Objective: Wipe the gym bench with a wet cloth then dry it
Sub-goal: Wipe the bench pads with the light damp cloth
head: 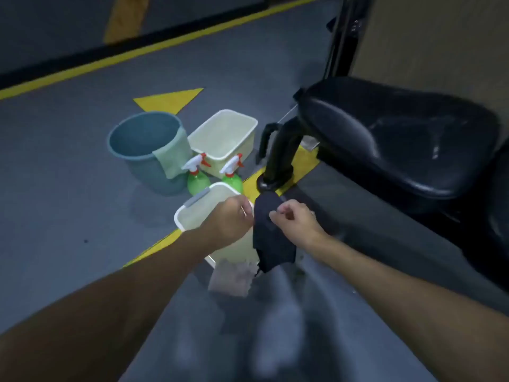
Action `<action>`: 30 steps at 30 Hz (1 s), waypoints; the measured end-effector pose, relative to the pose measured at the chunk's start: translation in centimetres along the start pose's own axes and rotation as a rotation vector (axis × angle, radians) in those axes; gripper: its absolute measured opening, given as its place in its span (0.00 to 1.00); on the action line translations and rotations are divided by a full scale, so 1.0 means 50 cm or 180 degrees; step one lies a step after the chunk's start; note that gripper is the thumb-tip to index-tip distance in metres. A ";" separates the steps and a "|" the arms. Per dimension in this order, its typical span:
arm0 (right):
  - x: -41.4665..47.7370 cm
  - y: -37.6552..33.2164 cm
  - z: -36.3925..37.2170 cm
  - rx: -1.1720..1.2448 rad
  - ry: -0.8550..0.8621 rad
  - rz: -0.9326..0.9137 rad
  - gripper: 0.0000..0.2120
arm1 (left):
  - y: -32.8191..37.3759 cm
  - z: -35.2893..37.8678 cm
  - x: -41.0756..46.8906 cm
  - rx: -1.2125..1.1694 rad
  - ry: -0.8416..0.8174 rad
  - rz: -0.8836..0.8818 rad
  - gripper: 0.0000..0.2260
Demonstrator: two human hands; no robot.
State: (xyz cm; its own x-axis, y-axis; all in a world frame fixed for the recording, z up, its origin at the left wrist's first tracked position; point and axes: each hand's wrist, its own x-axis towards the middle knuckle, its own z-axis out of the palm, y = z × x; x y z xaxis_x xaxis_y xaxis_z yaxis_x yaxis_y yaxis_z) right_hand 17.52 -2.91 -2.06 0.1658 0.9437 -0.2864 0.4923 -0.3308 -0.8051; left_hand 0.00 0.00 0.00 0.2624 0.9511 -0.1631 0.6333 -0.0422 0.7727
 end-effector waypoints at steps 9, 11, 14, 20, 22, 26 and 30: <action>0.094 0.092 0.151 -0.1314 0.0254 0.0130 0.46 | -0.225 0.086 -0.032 0.2398 -0.0699 -0.0135 0.22; 0.096 0.090 0.168 -0.1306 0.0096 0.0332 0.48 | -0.224 0.098 -0.044 0.2643 -0.0796 -0.0156 0.21; 0.094 0.093 0.186 -0.1542 -0.0037 0.0537 0.50 | -0.209 0.112 -0.069 0.2865 -0.0865 0.0070 0.15; 0.109 0.110 0.175 -0.1127 0.0047 0.0701 0.44 | -0.225 0.121 -0.086 0.2780 -0.0560 0.0263 0.10; 0.112 0.125 0.166 -0.0749 0.0269 0.0590 0.38 | -0.219 0.121 -0.089 0.2658 -0.0490 0.0425 0.09; 0.091 0.123 0.130 -0.0507 0.0611 0.0416 0.31 | -0.201 0.101 -0.088 0.2132 -0.0334 0.0492 0.04; 0.045 0.069 0.057 -0.0298 0.0827 -0.0001 0.31 | -0.136 0.037 -0.047 0.1223 -0.0072 0.0461 0.03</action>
State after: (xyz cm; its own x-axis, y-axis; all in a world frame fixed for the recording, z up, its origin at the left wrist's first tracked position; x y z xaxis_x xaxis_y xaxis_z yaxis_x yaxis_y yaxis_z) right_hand 17.13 -1.94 -6.96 0.3733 0.9180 -0.1335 0.5672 -0.3397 -0.7503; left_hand -3.57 -2.51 -6.01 0.3820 0.9201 -0.0861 0.8134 -0.2906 0.5040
